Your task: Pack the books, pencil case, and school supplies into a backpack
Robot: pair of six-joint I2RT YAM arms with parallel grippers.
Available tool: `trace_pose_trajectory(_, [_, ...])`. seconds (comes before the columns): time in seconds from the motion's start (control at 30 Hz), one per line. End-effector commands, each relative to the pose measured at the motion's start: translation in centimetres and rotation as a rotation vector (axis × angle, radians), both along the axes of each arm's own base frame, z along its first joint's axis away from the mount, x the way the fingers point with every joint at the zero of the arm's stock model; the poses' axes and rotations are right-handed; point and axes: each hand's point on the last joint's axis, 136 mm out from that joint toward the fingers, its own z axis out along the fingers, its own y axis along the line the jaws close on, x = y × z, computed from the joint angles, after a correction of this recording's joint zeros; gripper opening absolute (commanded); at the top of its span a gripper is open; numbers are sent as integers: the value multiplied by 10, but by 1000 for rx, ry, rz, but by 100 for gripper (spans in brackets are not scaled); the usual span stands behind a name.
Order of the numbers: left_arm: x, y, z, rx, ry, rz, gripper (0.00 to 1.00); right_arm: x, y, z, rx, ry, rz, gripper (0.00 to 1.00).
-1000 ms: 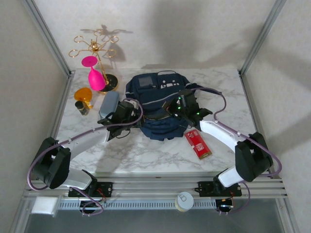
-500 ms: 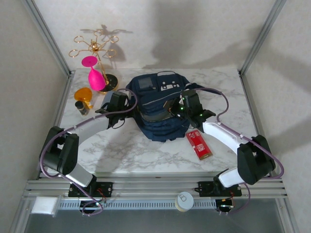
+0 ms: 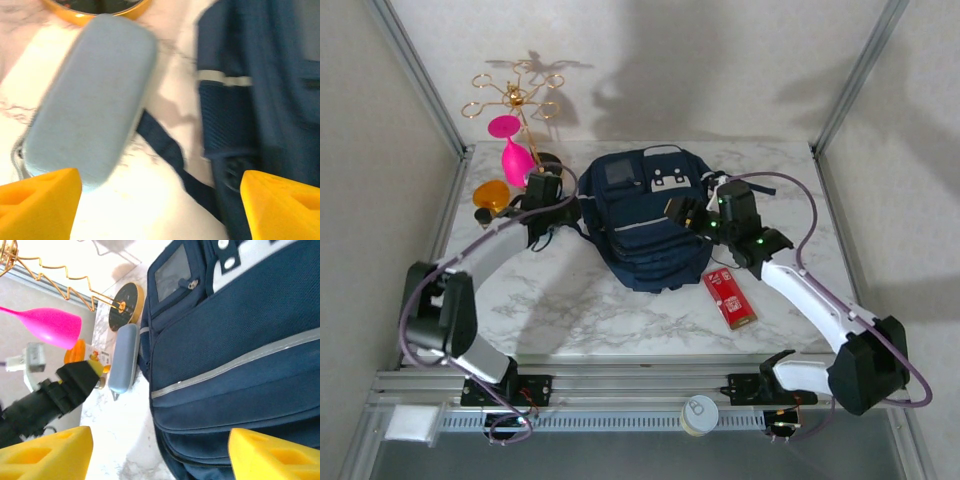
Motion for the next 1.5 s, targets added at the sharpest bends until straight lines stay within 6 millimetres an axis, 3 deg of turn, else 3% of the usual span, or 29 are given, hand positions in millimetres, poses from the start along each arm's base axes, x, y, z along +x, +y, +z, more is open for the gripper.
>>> trace_pose_trajectory(0.0, [7,34,-16,144,81,60,88,-5,-13,-1,-48,-25,-2,76])
trace_pose_trajectory(0.2, [45,46,-31,109,89,38,99,-3,-8,-7,-42,-7,21,79])
trace_pose_trajectory(0.33, [64,46,-49,107,132,3,99,-1,-8,-5,-37,-11,23,80])
trace_pose_trajectory(0.57, [63,42,-78,107,195,-24,99,0,-13,-4,-39,-17,9,81])
trace_pose_trajectory(0.67, [51,41,-91,95,229,-32,98,0,-14,-5,-32,-18,6,82])
trace_pose_trajectory(0.93, [4,38,-100,38,256,17,81,-2,-12,-10,-10,-5,11,82])
trace_pose_trajectory(1.07, [-31,29,-103,3,268,22,74,-3,-12,-15,-13,2,17,83])
trace_pose_trajectory(1.2, [-76,14,-99,-35,296,59,76,-3,-10,-25,-21,22,30,83])
trace_pose_trajectory(1.33, [-112,-18,-81,-164,259,62,79,-9,5,-41,-41,86,91,83])
trace_pose_trajectory(1.47, [-136,-33,-61,-375,173,120,86,-31,50,-58,-88,145,181,79])
